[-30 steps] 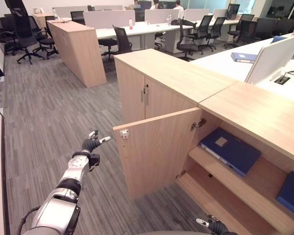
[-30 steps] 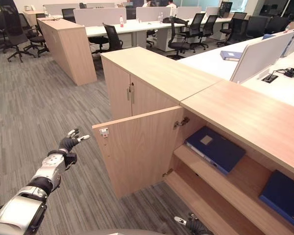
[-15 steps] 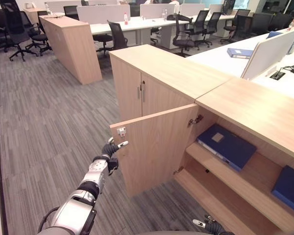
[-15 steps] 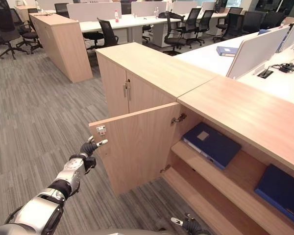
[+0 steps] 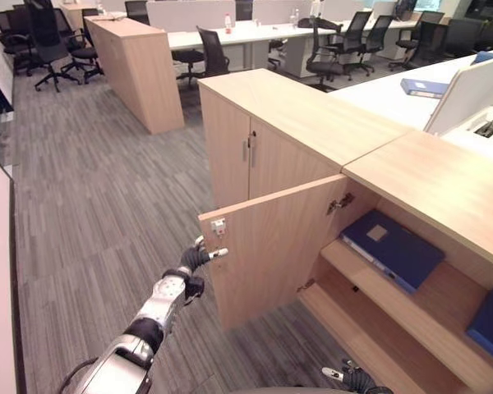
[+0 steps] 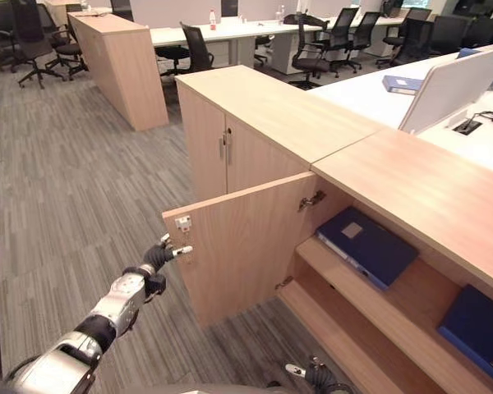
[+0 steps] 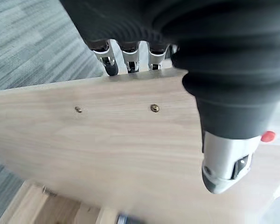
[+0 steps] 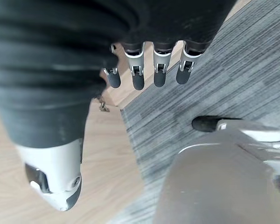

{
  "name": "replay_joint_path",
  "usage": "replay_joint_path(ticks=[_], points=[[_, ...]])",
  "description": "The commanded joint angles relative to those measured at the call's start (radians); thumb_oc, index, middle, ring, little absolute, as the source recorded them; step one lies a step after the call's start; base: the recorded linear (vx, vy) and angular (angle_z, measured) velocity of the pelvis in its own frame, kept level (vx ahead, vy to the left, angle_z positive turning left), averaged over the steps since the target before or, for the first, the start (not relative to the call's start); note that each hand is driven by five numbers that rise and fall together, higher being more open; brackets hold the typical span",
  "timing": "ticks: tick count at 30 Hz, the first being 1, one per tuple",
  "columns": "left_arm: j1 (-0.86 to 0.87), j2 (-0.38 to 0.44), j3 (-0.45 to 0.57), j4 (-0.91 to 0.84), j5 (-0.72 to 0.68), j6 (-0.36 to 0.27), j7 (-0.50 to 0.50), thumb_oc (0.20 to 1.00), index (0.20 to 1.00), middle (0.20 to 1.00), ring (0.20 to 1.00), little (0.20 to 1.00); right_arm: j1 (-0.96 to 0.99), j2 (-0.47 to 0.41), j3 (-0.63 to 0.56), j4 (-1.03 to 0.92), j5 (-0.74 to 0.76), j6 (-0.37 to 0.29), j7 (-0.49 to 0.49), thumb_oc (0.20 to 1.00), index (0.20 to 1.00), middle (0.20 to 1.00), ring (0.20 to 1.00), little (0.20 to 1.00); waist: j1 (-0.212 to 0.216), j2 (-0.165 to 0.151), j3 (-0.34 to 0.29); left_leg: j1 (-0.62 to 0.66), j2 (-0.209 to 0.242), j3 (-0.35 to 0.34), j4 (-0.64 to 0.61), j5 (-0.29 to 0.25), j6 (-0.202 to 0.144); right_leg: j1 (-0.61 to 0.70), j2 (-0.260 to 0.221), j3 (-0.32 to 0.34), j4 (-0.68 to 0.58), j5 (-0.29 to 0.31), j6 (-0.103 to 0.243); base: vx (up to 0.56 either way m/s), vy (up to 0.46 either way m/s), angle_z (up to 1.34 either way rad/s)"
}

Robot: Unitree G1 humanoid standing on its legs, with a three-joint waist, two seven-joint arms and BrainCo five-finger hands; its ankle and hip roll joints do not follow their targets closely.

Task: Put the empty folder in the office cabinet

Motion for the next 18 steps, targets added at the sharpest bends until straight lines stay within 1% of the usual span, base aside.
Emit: replay_joint_path(ticks=[1,2,5,6,7,8,10,11,13,16,18], points=[[-0.021,-0.018,-0.061,-0.090,-0.002,-0.009,-0.157,1.000,1.000,1.000,1.000,1.000,-0.062,0.009,-0.003,-0.011,0.007,-0.015,0.025,1.000,1.000,1.000,1.000,1.000,0.013,0.011,0.011,-0.012,-0.016,-0.050,0.013,-0.056,0.017,-0.029,-0.045,-0.008,0.076,-0.016,0.089,-0.05,0.014,0.02],[0.012,0.003,-0.062,-0.144,-0.018,-0.004,-0.177,1.000,1.000,1.000,1.000,1.000,-0.060,0.009,-0.007,-0.011,0.007,-0.016,0.027,1.000,1.000,1.000,1.000,1.000,0.019,0.012,0.012,-0.013,-0.017,-0.052,0.013,-0.056,0.017,-0.027,-0.047,-0.012,0.077,-0.017,0.089,-0.02,0.012,0.07],[0.052,0.025,-0.061,-0.203,-0.041,0.006,-0.199,1.000,1.000,1.000,1.000,1.000,-0.053,0.013,-0.011,-0.021,0.005,-0.015,0.030,1.000,1.000,1.000,1.000,1.000,0.024,0.014,0.012,-0.014,-0.018,-0.055,0.013,-0.056,0.018,-0.027,-0.049,-0.017,0.078,-0.017,0.089,-0.02,0.013,0.11],[0.086,0.048,-0.069,-0.278,-0.080,0.018,-0.234,1.000,1.000,1.000,1.000,1.000,-0.052,0.016,-0.017,-0.008,0.007,-0.015,0.031,1.000,1.000,1.000,1.000,1.000,0.032,0.017,0.013,-0.019,-0.019,-0.061,0.013,-0.054,0.019,-0.028,-0.052,-0.024,0.082,-0.016,0.088,-0.05,0.012,0.10],[0.104,0.064,-0.071,-0.317,-0.096,0.029,-0.251,1.000,1.000,1.000,1.000,1.000,-0.054,0.017,-0.019,-0.001,0.006,-0.015,0.031,1.000,1.000,1.000,1.000,1.000,0.035,0.018,0.015,-0.021,-0.021,-0.063,0.013,-0.053,0.020,-0.029,-0.054,-0.026,0.084,-0.015,0.088,-0.08,0.024,0.13],[0.131,0.106,-0.074,-0.402,-0.122,0.039,-0.281,1.000,1.000,1.000,1.000,1.000,-0.056,0.020,-0.027,0.011,0.013,-0.013,0.033,1.000,1.000,1.000,1.000,1.000,0.041,0.021,0.017,-0.026,-0.024,-0.065,0.013,-0.051,0.021,-0.033,-0.058,-0.031,0.088,-0.012,0.090,-0.05,0.016,0.12],[0.133,0.109,-0.073,-0.406,-0.123,0.041,-0.281,1.000,1.000,1.000,1.000,1.000,-0.056,0.021,-0.027,0.011,0.013,-0.013,0.033,1.000,1.000,1.000,1.000,1.000,0.041,0.020,0.017,-0.027,-0.024,-0.064,0.013,-0.051,0.022,-0.033,-0.058,-0.031,0.088,-0.012,0.090,-0.02,0.006,0.04],[0.153,0.133,-0.070,-0.448,-0.153,0.056,-0.304,1.000,1.000,1.000,1.000,1.000,-0.057,0.024,-0.028,0.017,0.019,-0.013,0.035,1.000,1.000,1.000,1.000,1.000,0.043,0.023,0.020,-0.030,-0.027,-0.064,0.013,-0.050,0.023,-0.040,-0.062,-0.029,0.093,-0.007,0.092,-0.05,0.022,0.02],[0.166,0.158,-0.062,-0.482,-0.167,0.059,-0.323,1.000,1.000,1.000,1.000,1.000,-0.063,0.024,-0.029,0.027,0.021,-0.011,0.038,1.000,1.000,1.000,1.000,1.000,0.046,0.027,0.026,-0.033,-0.030,-0.054,0.013,-0.051,0.025,-0.050,-0.064,-0.033,0.096,0.003,0.095,-0.07,0.023,-0.05],[0.177,0.172,-0.044,-0.503,-0.190,0.064,-0.327,1.000,1.000,1.000,1.000,1.000,-0.074,0.023,-0.025,0.037,0.018,-0.010,0.038,1.000,1.000,1.000,1.000,1.000,0.049,0.029,0.033,-0.035,-0.031,-0.039,0.013,-0.051,0.026,-0.063,-0.065,-0.037,0.098,0.014,0.097,-0.07,0.005,-0.10],[0.171,0.174,-0.032,-0.517,-0.191,0.059,-0.318,1.000,1.000,1.000,1.000,1.000,-0.099,0.019,-0.019,0.042,0.011,-0.005,0.036,1.000,1.000,1.000,1.000,1.000,0.052,0.036,0.049,-0.038,-0.029,-0.012,0.013,-0.050,0.025,-0.085,-0.074,-0.061,0.119,0.032,0.105,-0.10,0.001,-0.18]])
